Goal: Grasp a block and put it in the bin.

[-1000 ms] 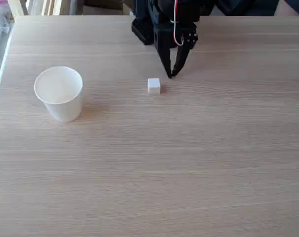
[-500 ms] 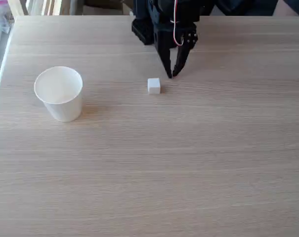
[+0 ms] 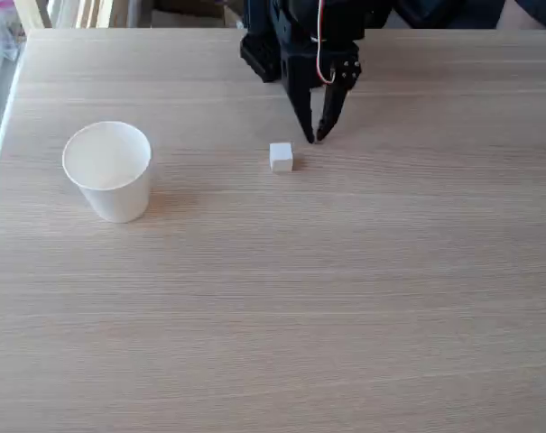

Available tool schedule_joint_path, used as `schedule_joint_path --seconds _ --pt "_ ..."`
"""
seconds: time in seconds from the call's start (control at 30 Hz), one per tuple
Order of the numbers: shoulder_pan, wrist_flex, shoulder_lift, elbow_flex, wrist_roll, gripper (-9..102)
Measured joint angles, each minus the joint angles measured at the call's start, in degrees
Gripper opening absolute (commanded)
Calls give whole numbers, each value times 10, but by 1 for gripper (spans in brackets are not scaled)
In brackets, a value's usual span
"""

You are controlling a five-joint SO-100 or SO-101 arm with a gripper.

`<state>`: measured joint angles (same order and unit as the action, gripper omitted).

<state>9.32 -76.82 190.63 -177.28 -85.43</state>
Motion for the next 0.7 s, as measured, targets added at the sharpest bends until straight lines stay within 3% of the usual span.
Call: schedule_joint_path --seconds 0.27,0.7 --pt "-41 32 -5 0 -52 23" --pt "-93 83 -81 43 -146 25"
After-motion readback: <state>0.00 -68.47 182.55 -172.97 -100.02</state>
